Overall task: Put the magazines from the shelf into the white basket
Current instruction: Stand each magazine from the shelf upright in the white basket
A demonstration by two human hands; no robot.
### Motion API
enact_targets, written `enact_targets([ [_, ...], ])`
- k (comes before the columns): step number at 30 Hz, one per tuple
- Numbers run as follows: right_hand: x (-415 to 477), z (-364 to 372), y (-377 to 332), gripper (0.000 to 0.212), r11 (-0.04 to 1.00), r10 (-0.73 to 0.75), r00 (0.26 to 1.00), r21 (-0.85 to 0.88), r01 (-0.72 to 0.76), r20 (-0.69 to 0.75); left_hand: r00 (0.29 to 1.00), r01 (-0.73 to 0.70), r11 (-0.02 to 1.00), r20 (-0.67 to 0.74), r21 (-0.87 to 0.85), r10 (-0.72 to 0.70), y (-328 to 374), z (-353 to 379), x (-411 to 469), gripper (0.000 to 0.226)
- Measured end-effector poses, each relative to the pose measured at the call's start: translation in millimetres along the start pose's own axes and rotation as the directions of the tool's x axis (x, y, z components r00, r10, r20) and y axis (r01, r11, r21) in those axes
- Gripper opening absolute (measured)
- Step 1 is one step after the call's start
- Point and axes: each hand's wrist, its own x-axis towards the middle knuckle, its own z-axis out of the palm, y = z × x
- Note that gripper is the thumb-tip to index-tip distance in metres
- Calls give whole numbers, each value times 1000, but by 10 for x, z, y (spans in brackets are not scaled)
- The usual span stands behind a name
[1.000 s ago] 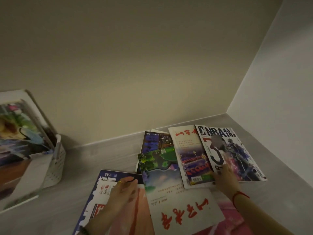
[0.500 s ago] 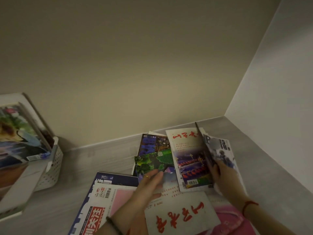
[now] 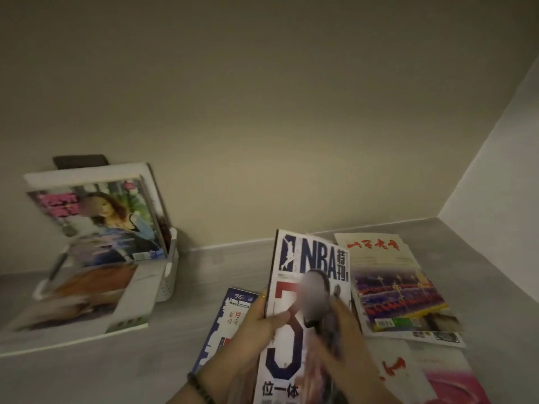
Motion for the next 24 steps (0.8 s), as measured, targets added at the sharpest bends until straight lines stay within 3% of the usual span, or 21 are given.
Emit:
enact_targets([
  [1, 80, -34, -36, 67, 986, 51, 997, 159, -41, -64, 999, -33, 999, 34, 5, 33, 96, -108, -88, 42],
  [2, 158, -75, -125, 69, 931, 158, 987, 336, -139, -29, 996, -68, 998, 59, -1, 68, 193, -207, -165, 41],
  [4, 302, -75, -298, 58, 768, 243, 950, 560, -312, 196, 987, -95, 994, 124, -53, 101, 364, -441, -334, 39],
  [7, 341, 71, -570, 32, 601, 157, 907, 691, -402, 390, 978, -153, 988, 136, -33, 156, 610, -815, -588, 39],
  [10, 378, 232, -785, 33, 474, 84, 903, 780, -409, 422, 979, -189, 981, 74, -52, 192, 749, -1236, -810, 39],
  [12, 428, 315, -914, 30, 479, 46, 938, 817, -322, 342, 988, -138, 990, 62, -27, 140, 731, -1542, -943, 40],
  [15, 453, 415, -1101, 25, 584, -43, 968, 793, -177, 248, 990, 84, 990, 101, 110, -96, 520, -2069, -1146, 43],
  [18, 531, 431, -1296, 28, 598, -86, 981, 797, -90, 175, 970, 216, 909, 23, 356, -240, 279, -2607, -1298, 27],
  [19, 572, 425, -1349, 28, 564, -102, 983, 823, -67, 151, 980, 198, 889, -53, 413, -193, 265, -2774, -1307, 21],
  [21, 663, 391, -1464, 41, 473, -119, 985, 879, -55, 125, 973, 38, 904, -220, 427, 63, 280, -3062, -1228, 25],
  [22, 715, 376, -1555, 46, 415, -106, 984, 906, -90, 146, 932, -29, 890, -310, 456, 188, 324, -3166, -1170, 29],
  [24, 775, 335, -1750, 50, 300, -147, 967, 941, -158, 209, 808, -19, 838, -485, 545, 334, 457, -3315, -1006, 33],
])
